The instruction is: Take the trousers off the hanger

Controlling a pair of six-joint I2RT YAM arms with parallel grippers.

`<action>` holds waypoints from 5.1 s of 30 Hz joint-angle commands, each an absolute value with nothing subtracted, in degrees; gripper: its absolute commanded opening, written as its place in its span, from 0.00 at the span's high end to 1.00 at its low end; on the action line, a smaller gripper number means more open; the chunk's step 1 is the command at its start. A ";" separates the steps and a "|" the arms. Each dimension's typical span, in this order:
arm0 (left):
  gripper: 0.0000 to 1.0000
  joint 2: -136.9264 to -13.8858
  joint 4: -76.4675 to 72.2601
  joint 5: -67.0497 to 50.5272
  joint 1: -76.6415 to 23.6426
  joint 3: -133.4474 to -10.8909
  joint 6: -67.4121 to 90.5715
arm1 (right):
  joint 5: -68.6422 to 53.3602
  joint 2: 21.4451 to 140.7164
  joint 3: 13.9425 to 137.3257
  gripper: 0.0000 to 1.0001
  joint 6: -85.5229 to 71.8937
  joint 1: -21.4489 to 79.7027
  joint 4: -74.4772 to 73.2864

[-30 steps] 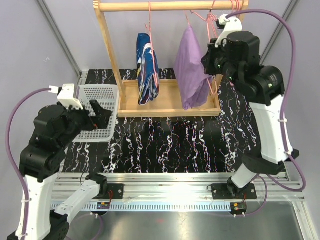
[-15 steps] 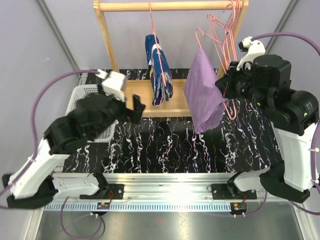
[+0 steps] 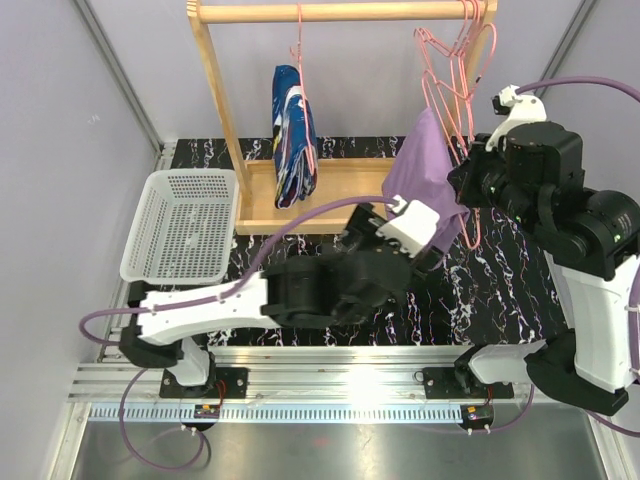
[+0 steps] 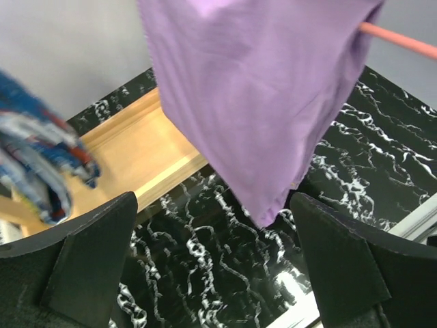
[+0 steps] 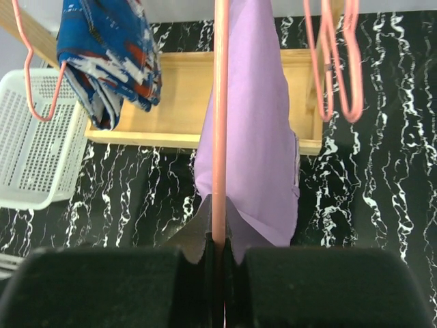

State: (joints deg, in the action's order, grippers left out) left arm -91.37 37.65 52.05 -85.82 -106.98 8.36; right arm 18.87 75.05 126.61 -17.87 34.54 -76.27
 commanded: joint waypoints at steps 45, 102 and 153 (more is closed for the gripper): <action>0.01 -92.81 -16.87 43.32 -82.97 -77.26 -3.51 | 24.26 73.83 140.27 1.00 -19.86 34.72 -72.86; 0.07 -98.88 -28.91 39.29 -74.53 -71.45 -5.71 | 19.16 74.10 137.38 1.00 -24.43 34.72 -66.80; 0.01 -103.71 -32.25 46.50 -77.08 -82.88 -5.88 | 21.00 70.23 123.57 1.00 -26.99 34.72 -62.05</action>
State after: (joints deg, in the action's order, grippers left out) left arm -103.11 -28.18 42.68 -77.89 -79.59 -4.67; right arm 21.26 71.75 122.65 -26.85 34.54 -68.82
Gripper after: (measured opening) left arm 0.987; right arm 0.050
